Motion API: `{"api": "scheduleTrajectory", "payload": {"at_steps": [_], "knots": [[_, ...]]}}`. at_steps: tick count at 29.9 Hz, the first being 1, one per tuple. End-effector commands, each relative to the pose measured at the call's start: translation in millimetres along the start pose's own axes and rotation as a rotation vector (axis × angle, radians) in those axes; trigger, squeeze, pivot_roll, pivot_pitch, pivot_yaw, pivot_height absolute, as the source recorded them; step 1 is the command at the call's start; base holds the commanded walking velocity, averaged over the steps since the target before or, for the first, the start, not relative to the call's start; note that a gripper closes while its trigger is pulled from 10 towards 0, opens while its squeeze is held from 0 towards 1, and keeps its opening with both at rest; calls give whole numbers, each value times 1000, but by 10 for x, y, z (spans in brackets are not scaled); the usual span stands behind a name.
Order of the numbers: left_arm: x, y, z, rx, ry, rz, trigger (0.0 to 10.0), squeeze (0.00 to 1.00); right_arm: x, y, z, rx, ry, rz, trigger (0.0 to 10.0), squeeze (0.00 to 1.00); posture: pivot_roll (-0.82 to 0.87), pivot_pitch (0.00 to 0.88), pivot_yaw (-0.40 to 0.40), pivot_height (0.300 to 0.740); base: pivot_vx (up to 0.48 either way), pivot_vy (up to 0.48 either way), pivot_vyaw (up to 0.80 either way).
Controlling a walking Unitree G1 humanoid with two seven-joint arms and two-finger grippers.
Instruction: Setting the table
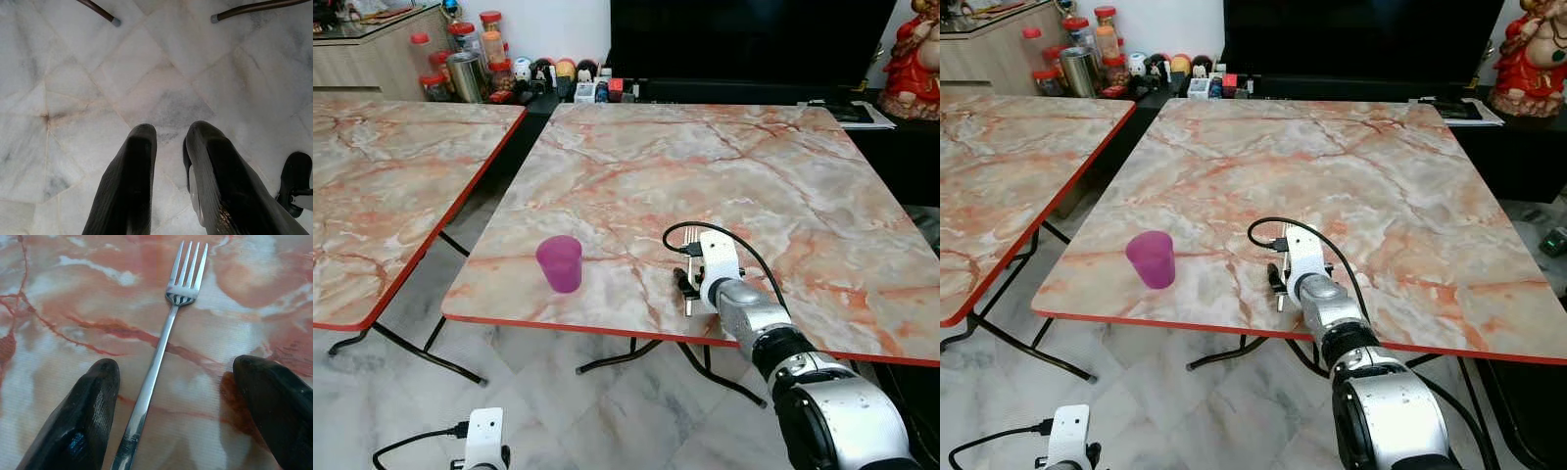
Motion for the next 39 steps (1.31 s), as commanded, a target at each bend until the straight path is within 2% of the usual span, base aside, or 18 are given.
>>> {"api": "scheduleTrajectory", "payload": {"at_steps": [1, 9, 22, 23, 25, 26, 39], "knots": [[-13, 22, -97, -4, 33, 8, 10000, 0, 1, -2, -34, -2, 6, -3, 10000, 0, -3, 0, 5, 740, 0, 0, 0], [-18, 39, -127, -9, 42, 19, 10000, 0, 5, 58, -52, -10, 3, 22, 10000, 0, 0, 0, 0, 740, 0, 0, 0], [-21, 54, -137, -10, 44, 22, 10000, 0, 1, 11, -89, -24, 16, 13, 10000, 0, 0, 0, -3, 740, 0, 0, 0], [-21, 53, -138, -11, 45, 22, 10000, 0, 1, 14, -106, -28, 19, 15, 3647, 0, 3, 0, -5, 740, 0, 0, 0], [-20, 51, -137, -12, 45, 21, 10000, 0, 1, 19, -115, -30, 21, 17, 3647, 0, 2, 0, -4, 740, 0, 0, 0], [-20, 50, -137, -13, 46, 21, 10000, 0, 1, 22, -115, -30, 20, 18, 0, 0, 2, 0, -4, 740, 0, 0, 0], [-22, 62, -151, -25, 52, 24, 10000, 0, 0, 34, -120, -28, 16, 26, 0, 0, 1, 0, -2, 740, 0, 0, 0]]}}
Point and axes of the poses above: a point about 5 cm out from each wrist's last joint towards the gripper, its own x axis pointing out of the wrist towards the gripper, its own z axis along the axis of the wrist's last joint, y = z × x, the point moved 6 cm from there along x, pointing out of the wrist towards the gripper, and after that the axes turned 12 degrees about -x, right-handed, at the moved point
